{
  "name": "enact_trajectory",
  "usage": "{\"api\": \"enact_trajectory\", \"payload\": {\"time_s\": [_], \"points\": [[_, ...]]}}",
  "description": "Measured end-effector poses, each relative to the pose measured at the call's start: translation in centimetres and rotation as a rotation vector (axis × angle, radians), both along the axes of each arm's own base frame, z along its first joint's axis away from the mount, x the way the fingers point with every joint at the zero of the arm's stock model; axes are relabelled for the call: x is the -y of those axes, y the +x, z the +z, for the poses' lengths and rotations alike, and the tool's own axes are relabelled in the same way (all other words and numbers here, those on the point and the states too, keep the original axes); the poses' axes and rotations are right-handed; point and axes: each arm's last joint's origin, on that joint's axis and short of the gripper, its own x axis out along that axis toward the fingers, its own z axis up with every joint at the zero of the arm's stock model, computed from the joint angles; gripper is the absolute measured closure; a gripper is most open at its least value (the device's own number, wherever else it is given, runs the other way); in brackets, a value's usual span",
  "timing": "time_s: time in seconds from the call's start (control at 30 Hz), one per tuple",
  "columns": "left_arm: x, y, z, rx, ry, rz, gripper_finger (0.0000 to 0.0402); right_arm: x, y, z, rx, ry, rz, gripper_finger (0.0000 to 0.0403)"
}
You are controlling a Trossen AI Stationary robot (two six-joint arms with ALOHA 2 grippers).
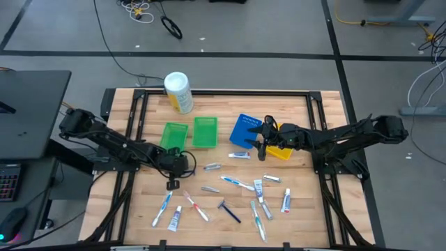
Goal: Pick & Place Travel size toiletries
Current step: Put the top blue razor into the left green bin
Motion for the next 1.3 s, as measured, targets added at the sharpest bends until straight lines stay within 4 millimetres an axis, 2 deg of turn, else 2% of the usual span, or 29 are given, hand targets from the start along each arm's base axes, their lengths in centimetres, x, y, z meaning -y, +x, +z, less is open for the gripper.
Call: {"api": "enact_trajectory", "payload": {"time_s": [0.17,0.4,0.6,0.77,0.87,0.97,1.1,1.3], "points": [[0.3,1.3,2.4,0.014,0.029,0.014,0.0364,0.0,0.0,0.0,0.0,0.0,0.0,0.0183],[0.2,2.7,6.8,0.028,0.108,0.071,0.0364,0.0,0.0,0.0,0.0,0.0,0.0,0.0183],[-0.6,2.8,10.1,-0.024,0.19,0.168,0.0362,0.0,0.0,0.0,-0.001,0.0,0.0,0.0183],[-2.1,2.0,11.3,-0.071,0.214,0.255,0.0362,0.0,0.0,0.0,-0.001,0.0,0.0,0.0183],[-3.5,1.4,11.3,-0.078,0.232,0.353,0.0362,0.0,0.0,0.0,-0.001,0.0,0.0,0.0183],[-5.1,0.7,10.2,-0.104,0.238,0.44,0.0362,0.0,0.0,0.0,-0.001,0.0,0.0,0.0183],[-6.9,0.0,7.6,-0.171,0.205,0.513,0.0362,0.0,0.0,0.0,0.0,0.0,0.0,0.0183],[-9.3,-0.6,3.9,-0.141,0.121,0.619,0.0362,0.0,0.0,0.0,0.0,0.0,0.0,0.0183]]}}
